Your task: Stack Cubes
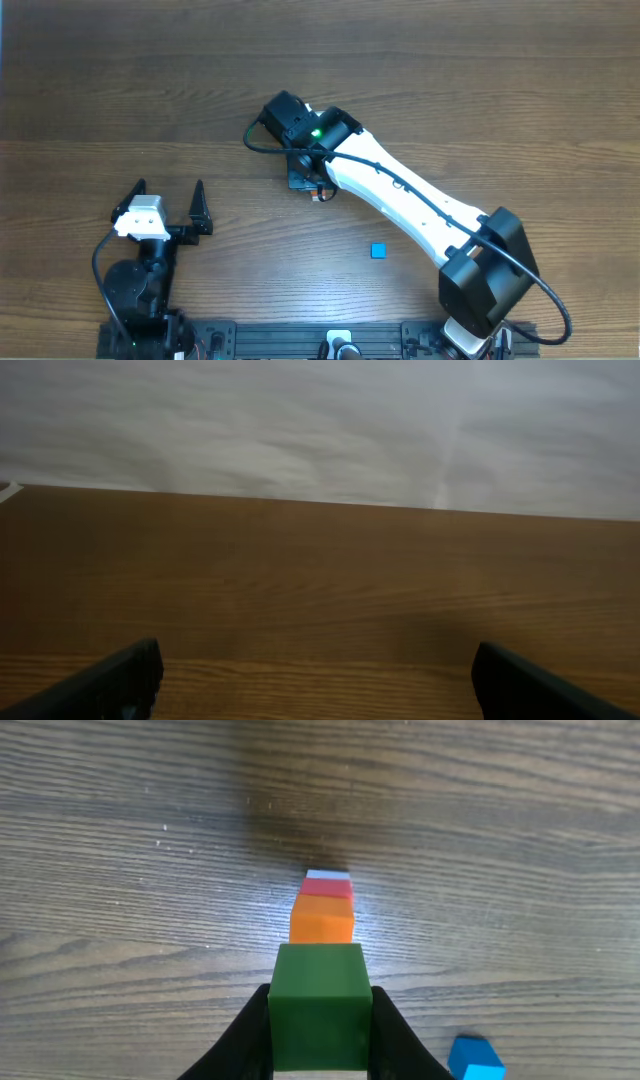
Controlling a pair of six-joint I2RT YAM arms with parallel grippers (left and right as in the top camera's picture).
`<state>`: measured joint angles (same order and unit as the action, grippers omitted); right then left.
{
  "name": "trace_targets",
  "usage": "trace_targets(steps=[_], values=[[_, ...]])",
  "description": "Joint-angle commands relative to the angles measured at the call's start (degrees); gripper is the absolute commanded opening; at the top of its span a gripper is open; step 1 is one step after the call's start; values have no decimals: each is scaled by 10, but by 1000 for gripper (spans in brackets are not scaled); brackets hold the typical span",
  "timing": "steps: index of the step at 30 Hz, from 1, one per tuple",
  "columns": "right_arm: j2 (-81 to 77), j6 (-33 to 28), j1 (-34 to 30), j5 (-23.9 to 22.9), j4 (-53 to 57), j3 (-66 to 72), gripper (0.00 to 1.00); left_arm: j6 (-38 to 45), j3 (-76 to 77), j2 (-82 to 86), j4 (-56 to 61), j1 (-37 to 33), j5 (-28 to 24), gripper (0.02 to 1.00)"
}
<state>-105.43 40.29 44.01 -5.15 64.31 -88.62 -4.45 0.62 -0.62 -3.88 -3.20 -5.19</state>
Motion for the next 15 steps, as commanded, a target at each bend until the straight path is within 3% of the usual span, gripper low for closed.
trace_targets(steps=[1,15], values=[[-11,15,8,8,0,-6,25,8,-3,5,-1,-3,-5,1000],[-34,19,8,9,-2,-6,38,8,-3,5,-1,-3,-5,998]])
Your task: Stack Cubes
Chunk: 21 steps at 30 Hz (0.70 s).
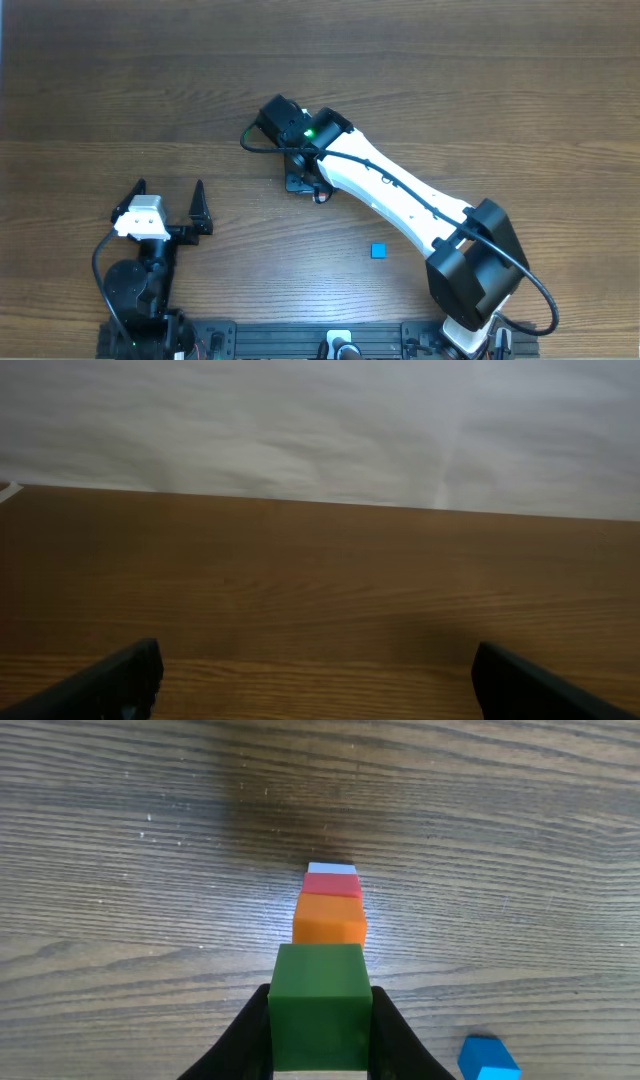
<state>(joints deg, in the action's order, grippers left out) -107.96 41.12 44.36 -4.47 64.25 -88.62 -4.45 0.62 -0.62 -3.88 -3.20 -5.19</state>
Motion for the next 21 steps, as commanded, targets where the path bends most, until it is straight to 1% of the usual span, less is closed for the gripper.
trace_targets(steps=[1,14,21], values=[[-9,11,4,2,-2,-6,38,8,-3,5,-1,-3,-5,1000],[-9,18,3,0,-2,-6,51,8,-3,5,-1,-3,-5,1000],[-9,35,2,-7,-2,-6,56,8,-3,5,-1,-3,-5,1000]])
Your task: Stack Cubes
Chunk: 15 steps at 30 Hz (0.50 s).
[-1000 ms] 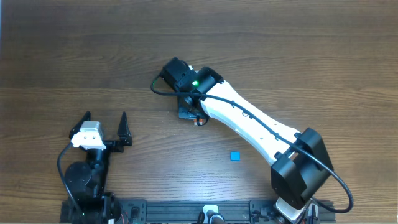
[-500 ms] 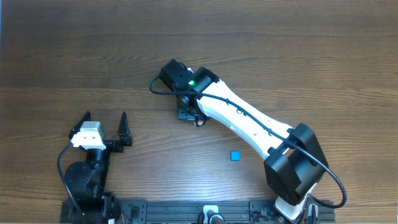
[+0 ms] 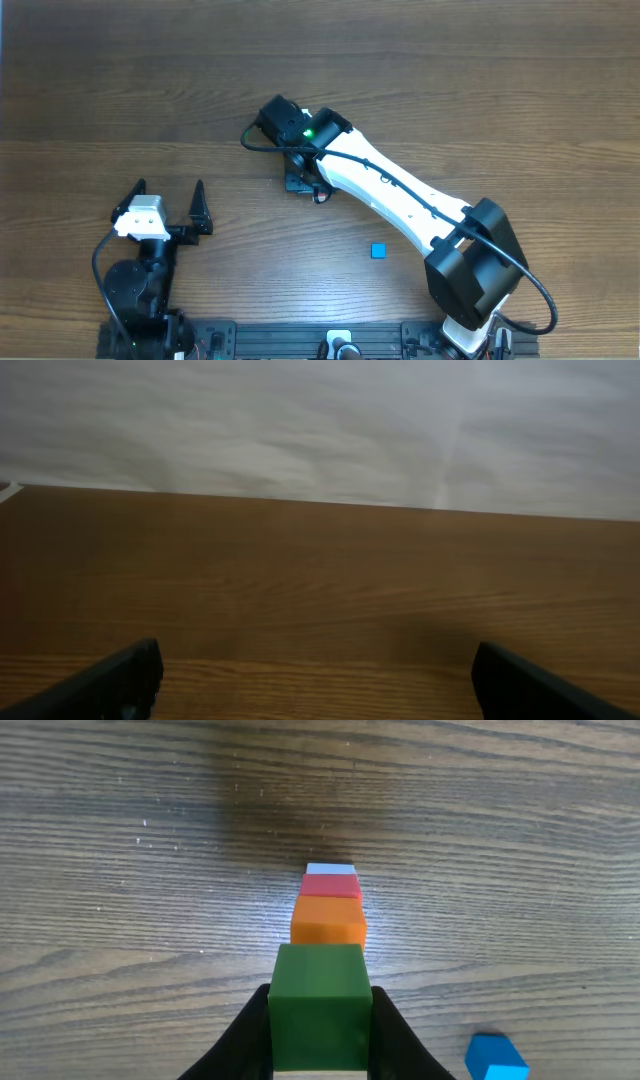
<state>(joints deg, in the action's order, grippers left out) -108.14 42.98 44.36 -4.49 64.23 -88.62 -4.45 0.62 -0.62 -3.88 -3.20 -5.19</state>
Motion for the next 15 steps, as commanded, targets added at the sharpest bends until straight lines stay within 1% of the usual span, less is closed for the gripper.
trace_targets(steps=[1,15], values=[[-7,18,2,-9,-2,-5,56,8,-3,5,0,-3,-5,1000],[-12,20,-5,-14,-2,-5,58,8,-3,5,-1,-3,-5,1000]])
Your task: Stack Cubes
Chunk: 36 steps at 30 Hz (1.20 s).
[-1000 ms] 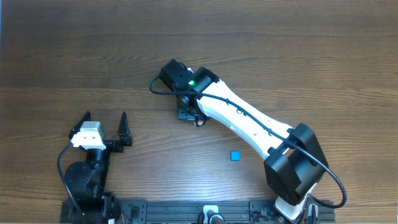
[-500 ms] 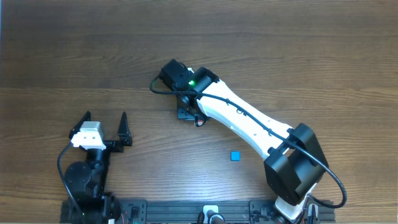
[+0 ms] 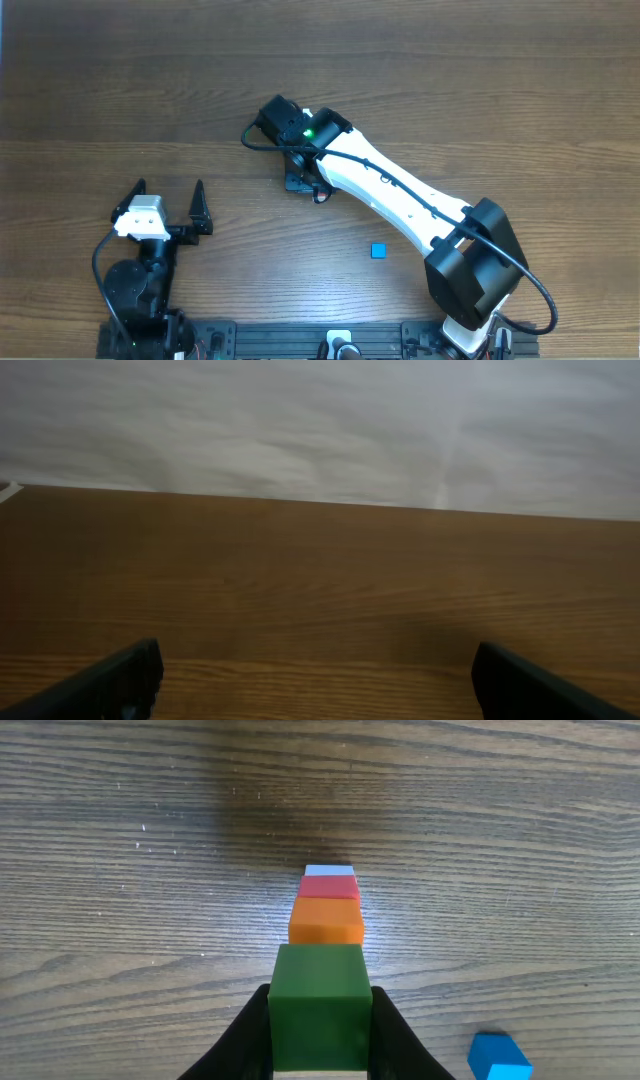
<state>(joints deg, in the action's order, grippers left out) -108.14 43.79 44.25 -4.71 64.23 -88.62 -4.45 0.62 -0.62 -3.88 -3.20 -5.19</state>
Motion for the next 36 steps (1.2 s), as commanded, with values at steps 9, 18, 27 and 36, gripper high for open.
trace_targets(steps=[9,18,27,36], values=[[-28,16,-9,-11,-3,-5,56,8,-3,5,-1,-3,-6,998],[-28,16,-9,-9,-5,-5,325,8,-3,5,-1,-3,-5,1000],[-28,16,-9,-9,-5,-5,993,8,-3,5,-1,-3,-5,1000],[-12,20,-9,-9,-5,-7,993,8,-3,5,-1,-3,-5,1000]])
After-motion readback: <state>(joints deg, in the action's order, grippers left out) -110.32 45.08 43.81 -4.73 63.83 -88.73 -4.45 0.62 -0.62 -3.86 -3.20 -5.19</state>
